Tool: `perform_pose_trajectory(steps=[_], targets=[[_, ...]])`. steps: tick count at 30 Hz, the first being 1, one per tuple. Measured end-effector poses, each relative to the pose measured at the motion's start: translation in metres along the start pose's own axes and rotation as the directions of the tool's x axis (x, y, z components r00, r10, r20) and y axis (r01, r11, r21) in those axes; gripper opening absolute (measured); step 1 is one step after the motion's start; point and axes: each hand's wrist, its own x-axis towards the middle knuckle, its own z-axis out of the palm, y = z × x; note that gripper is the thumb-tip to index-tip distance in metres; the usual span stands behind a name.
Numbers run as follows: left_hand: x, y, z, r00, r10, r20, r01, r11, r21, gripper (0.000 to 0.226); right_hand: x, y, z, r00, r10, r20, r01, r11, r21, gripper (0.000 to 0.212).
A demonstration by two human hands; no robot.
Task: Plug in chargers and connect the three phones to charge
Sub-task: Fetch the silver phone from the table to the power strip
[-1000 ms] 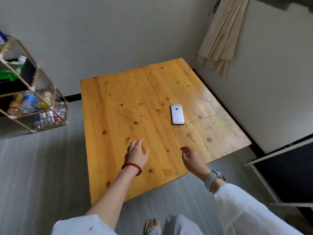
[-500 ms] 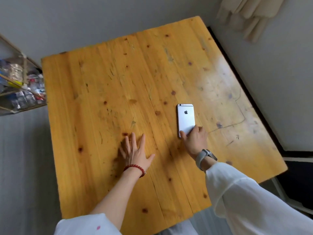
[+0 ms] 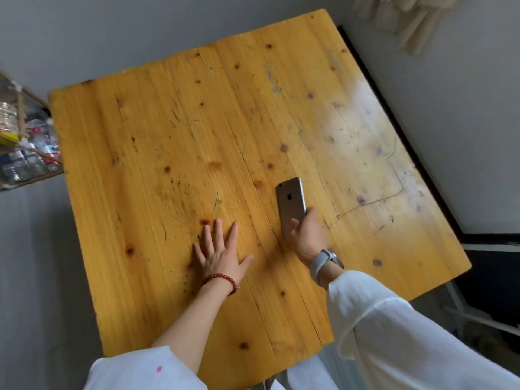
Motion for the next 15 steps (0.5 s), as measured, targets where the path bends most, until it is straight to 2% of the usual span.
perform_pose_trajectory(steps=[3, 6, 8, 12, 15], targets=[[-0.007, -0.004, -0.006, 0.999, 0.033, 0.02, -0.032, 0.996, -0.08, 0.071, -0.036, 0.019, -0.001, 1.0, -0.009, 0.011, 0.008, 0.999, 0.047, 0.028], [-0.031, -0.006, -0.009, 0.997, 0.074, 0.012, -0.07, 0.974, -0.216, 0.06, -0.082, 0.044, -0.005, 0.999, 0.0, -0.05, 0.01, 0.981, 0.194, 0.024], [-0.052, -0.003, -0.007, 0.991, 0.132, 0.005, -0.127, 0.96, -0.248, 0.055, -0.113, 0.061, -0.009, 0.995, 0.013, -0.102, 0.015, 0.961, 0.275, 0.022], [-0.114, 0.009, 0.005, 0.937, 0.35, 0.009, -0.339, 0.913, -0.227, 0.045, -0.199, 0.104, -0.015, 0.959, 0.127, -0.255, -0.003, 0.899, 0.437, 0.017], [-0.154, 0.029, 0.013, 0.88, 0.475, 0.0, -0.462, 0.856, -0.233, 0.039, -0.26, 0.144, -0.019, 0.927, 0.217, -0.307, -0.019, 0.843, 0.538, 0.015]])
